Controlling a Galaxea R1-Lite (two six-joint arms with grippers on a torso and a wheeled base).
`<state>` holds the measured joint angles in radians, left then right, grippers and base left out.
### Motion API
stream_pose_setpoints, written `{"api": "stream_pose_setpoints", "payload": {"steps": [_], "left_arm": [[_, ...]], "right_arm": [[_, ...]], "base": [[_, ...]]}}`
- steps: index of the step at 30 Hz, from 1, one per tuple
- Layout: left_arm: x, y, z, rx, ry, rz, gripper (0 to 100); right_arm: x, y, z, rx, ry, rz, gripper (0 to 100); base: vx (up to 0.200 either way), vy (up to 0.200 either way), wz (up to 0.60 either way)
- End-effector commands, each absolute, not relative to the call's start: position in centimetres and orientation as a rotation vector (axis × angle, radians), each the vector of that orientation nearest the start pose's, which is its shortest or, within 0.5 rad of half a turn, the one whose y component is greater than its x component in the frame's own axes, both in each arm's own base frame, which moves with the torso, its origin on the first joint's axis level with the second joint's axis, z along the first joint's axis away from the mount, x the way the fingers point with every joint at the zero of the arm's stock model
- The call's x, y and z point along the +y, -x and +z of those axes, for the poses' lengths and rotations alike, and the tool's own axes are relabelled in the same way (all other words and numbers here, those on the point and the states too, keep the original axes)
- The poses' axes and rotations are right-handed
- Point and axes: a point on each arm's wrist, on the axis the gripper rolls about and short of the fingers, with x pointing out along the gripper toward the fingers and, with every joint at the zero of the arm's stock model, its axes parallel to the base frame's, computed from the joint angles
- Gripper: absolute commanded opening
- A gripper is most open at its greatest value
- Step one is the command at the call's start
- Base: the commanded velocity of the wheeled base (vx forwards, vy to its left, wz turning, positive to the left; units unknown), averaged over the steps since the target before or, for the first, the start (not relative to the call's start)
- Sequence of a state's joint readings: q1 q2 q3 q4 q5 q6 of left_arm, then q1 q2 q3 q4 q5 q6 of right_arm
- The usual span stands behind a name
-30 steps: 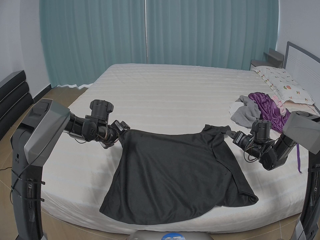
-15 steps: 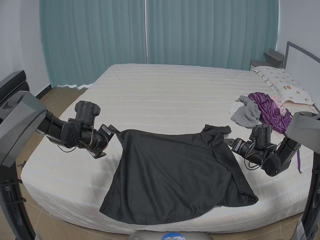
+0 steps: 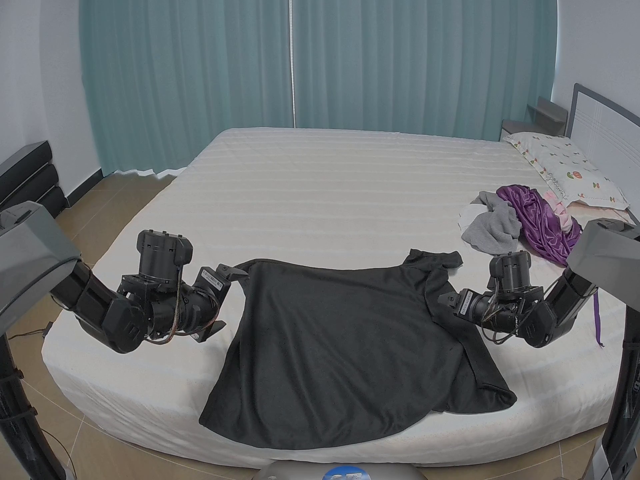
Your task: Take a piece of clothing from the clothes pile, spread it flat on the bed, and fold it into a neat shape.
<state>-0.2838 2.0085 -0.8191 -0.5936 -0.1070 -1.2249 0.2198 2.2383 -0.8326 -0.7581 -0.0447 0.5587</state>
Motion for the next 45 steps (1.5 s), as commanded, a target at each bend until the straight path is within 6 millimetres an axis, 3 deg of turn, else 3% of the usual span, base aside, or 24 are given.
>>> {"api": "stream_pose_setpoints", "payload": {"steps": [1, 13, 18, 24, 33, 38, 41, 45], "left_arm": [[-10.3, -32.1, 7.2, 0.793, 1.123, 0.021, 100], [-9.8, -31.8, 6.4, 0.821, 1.125, 0.049, 100], [-9.8, -31.8, 6.2, 0.826, 1.123, 0.053, 100], [-9.8, -32.0, 5.5, 0.831, 1.121, 0.059, 100], [-9.8, -32.0, 5.6, 0.826, 1.123, 0.055, 100], [-9.8, -32.0, 5.6, 0.825, 1.123, 0.054, 100], [-9.8, -32.0, 5.6, 0.825, 1.123, 0.054, 100], [-9.8, -32.0, 5.6, 0.824, 1.124, 0.056, 100]], "right_arm": [[9.2, -37.8, 0.5, 0.699, -0.433, -0.017, 100], [11.1, -42.2, -2.3, 0.732, -0.302, -0.125, 100], [10.9, -42.9, -3.1, 0.726, -0.261, -0.159, 100], [8.4, -43.7, -3.1, 0.711, -0.262, -0.210, 100], [-1.1, -44.9, -0.1, 0.592, -0.341, -0.369, 100], [-4.9, -44.6, 1.1, 0.524, -0.401, -0.390, 100], [-5.7, -44.1, 1.6, 0.505, -0.433, -0.367, 100], [-4.6, -42.8, 2.3, 0.510, -0.482, -0.256, 100]], "base": [[0.000, 0.000, 0.00], [0.000, 0.000, 0.00], [0.000, 0.000, 0.00], [0.000, 0.000, 0.00], [0.000, 0.000, 0.00], [0.000, 0.000, 0.00], [0.000, 0.000, 0.00], [0.000, 0.000, 0.00]]}}
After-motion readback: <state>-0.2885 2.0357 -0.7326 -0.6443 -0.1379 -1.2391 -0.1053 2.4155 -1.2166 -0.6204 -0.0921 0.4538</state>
